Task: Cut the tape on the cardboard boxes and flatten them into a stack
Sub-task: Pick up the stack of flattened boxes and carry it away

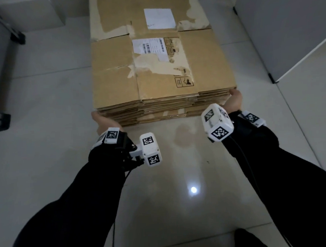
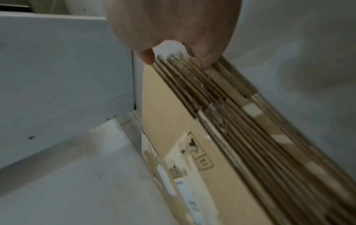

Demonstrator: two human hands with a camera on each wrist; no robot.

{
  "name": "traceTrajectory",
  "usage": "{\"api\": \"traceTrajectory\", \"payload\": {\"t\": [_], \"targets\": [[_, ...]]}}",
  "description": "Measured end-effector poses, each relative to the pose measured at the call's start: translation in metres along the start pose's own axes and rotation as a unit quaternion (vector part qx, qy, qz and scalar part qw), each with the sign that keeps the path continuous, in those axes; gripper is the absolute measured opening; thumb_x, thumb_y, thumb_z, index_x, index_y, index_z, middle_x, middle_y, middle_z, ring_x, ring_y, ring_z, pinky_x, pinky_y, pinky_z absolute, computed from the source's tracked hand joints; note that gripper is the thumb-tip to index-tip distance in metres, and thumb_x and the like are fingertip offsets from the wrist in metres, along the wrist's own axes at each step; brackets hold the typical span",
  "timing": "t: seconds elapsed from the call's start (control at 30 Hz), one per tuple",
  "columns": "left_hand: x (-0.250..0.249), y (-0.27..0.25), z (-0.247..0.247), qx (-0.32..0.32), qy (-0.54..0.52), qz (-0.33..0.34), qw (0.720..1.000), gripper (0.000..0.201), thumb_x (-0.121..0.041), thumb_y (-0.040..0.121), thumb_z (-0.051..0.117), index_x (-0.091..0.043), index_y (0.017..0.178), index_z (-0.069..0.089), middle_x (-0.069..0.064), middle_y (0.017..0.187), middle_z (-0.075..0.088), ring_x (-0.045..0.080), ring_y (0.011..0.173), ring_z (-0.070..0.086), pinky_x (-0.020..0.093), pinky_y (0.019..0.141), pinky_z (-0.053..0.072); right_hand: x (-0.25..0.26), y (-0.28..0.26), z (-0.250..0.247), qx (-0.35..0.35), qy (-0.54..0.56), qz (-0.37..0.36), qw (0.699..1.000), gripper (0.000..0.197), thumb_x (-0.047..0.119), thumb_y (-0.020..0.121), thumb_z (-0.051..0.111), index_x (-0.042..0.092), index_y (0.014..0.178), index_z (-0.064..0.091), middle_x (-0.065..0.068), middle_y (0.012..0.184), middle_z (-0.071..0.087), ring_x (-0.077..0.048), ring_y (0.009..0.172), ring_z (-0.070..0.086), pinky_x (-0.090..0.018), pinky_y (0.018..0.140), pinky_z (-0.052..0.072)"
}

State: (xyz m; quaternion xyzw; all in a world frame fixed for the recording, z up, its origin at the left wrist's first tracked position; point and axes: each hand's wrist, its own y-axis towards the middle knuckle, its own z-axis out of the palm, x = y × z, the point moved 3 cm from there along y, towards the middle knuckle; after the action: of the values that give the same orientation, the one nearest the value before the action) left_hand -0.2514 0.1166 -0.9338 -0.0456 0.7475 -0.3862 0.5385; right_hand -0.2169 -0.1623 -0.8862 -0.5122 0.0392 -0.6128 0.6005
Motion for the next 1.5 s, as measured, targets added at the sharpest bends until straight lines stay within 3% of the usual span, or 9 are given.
{"api": "traceTrajectory", "payload": {"t": [0.23, 0.4, 0.57, 0.9, 1.03, 1.13, 1.27, 1.33, 1.5], "targets": [[0.009, -0.003, -0.006, 0.057, -0.066, -0.001, 0.996, 0.049, -0.058, 0.091, 0.046, -0.013, 0.102, 0.058, 0.010, 0.104, 0.065, 0.028, 0.094, 0.066, 0.039, 0.085, 0.056, 0.010, 0.045, -0.038, -0.019, -0.120, -0.065, 0.990, 0.014, 0.011, 0.090, 0.050, 0.003, 0.101, 0.053, -0.007, 0.082, 0.056, -0.019, 0.077, 0.058, -0.021, 0.058, 0.051], [0.006, 0.004, 0.002, -0.025, -0.042, 0.036, 0.998, 0.059, -0.045, 0.103, 0.014, -0.007, 0.144, 0.032, 0.016, 0.145, 0.040, 0.034, 0.132, 0.040, 0.042, 0.110, 0.032, 0.042, 0.070, -0.043, -0.159, -0.325, -0.198, 0.911, 0.050, 0.042, 0.080, 0.039, 0.005, 0.104, 0.062, -0.010, 0.095, 0.061, -0.028, 0.088, 0.061, -0.043, 0.084, 0.052], [-0.013, -0.003, 0.025, -0.058, -0.055, 0.145, 0.986, 0.063, -0.052, 0.098, 0.034, -0.008, 0.142, 0.036, 0.010, 0.144, 0.042, 0.020, 0.125, 0.043, 0.022, 0.093, 0.032, 0.026, 0.081, -0.015, -0.099, -0.253, -0.216, 0.938, 0.059, 0.052, 0.097, 0.030, 0.012, 0.133, 0.052, -0.005, 0.137, 0.052, -0.018, 0.127, 0.047, -0.032, 0.111, 0.032], [-0.015, 0.018, 0.029, -0.087, 0.001, 0.144, 0.986, 0.037, -0.036, 0.099, 0.043, -0.008, 0.117, 0.059, -0.002, 0.100, 0.052, 0.013, 0.093, 0.049, 0.015, 0.057, 0.032, 0.015, 0.105, -0.021, -0.118, -0.337, -0.323, 0.876, 0.023, 0.024, 0.096, 0.040, 0.014, 0.083, 0.056, 0.002, 0.081, 0.053, -0.013, 0.082, 0.045, -0.026, 0.077, 0.036], [-0.036, 0.029, 0.002, -0.049, -0.061, 0.191, 0.979, 0.027, -0.027, 0.096, 0.046, -0.007, 0.100, 0.063, 0.005, 0.095, 0.060, 0.014, 0.085, 0.054, 0.015, 0.063, 0.042, 0.050, 0.091, -0.019, -0.035, -0.478, -0.400, 0.781, 0.044, 0.029, 0.087, 0.040, 0.009, 0.121, 0.060, -0.006, 0.119, 0.061, -0.013, 0.109, 0.052, -0.010, 0.088, 0.036], [-0.071, 0.008, -0.002, 0.040, 0.126, 0.481, 0.867, 0.051, -0.041, 0.091, 0.047, -0.003, 0.124, 0.053, 0.013, 0.121, 0.058, 0.017, 0.109, 0.054, 0.027, 0.095, 0.041, 0.049, 0.049, 0.018, 0.125, -0.620, -0.528, 0.567, 0.066, 0.050, 0.085, 0.050, 0.011, 0.138, 0.041, -0.007, 0.140, 0.045, -0.019, 0.129, 0.040, -0.029, 0.107, 0.026], [-0.068, -0.047, 0.038, 0.237, 0.546, 0.662, 0.457, 0.093, -0.065, 0.074, 0.061, -0.018, 0.147, 0.028, 0.011, 0.153, 0.026, 0.026, 0.141, 0.022, 0.046, 0.116, 0.018, 0.001, 0.026, 0.047, 0.310, -0.795, -0.444, 0.272, 0.115, 0.064, 0.065, 0.070, 0.026, 0.151, 0.004, -0.002, 0.160, 0.003, -0.020, 0.146, 0.007, -0.049, 0.115, 0.013], [-0.055, -0.047, 0.050, 0.229, 0.614, 0.628, 0.421, 0.107, -0.055, 0.070, 0.072, -0.024, 0.151, 0.010, 0.012, 0.159, 0.006, 0.027, 0.147, 0.004, 0.046, 0.118, 0.009, -0.007, 0.027, 0.048, 0.282, -0.818, -0.451, 0.218, 0.117, 0.047, 0.065, 0.079, 0.027, 0.152, 0.004, -0.004, 0.160, 0.003, -0.023, 0.146, 0.009, -0.049, 0.113, 0.017], [-0.042, -0.026, 0.060, 0.164, 0.669, 0.575, 0.442, 0.122, -0.020, 0.072, 0.080, -0.028, 0.150, -0.013, 0.018, 0.158, -0.007, 0.034, 0.146, -0.005, 0.047, 0.117, 0.008, -0.007, 0.034, 0.054, 0.244, -0.843, -0.415, 0.240, 0.110, 0.031, 0.069, 0.081, 0.032, 0.151, 0.007, 0.000, 0.160, 0.009, -0.021, 0.146, 0.013, -0.041, 0.114, 0.018]]}}
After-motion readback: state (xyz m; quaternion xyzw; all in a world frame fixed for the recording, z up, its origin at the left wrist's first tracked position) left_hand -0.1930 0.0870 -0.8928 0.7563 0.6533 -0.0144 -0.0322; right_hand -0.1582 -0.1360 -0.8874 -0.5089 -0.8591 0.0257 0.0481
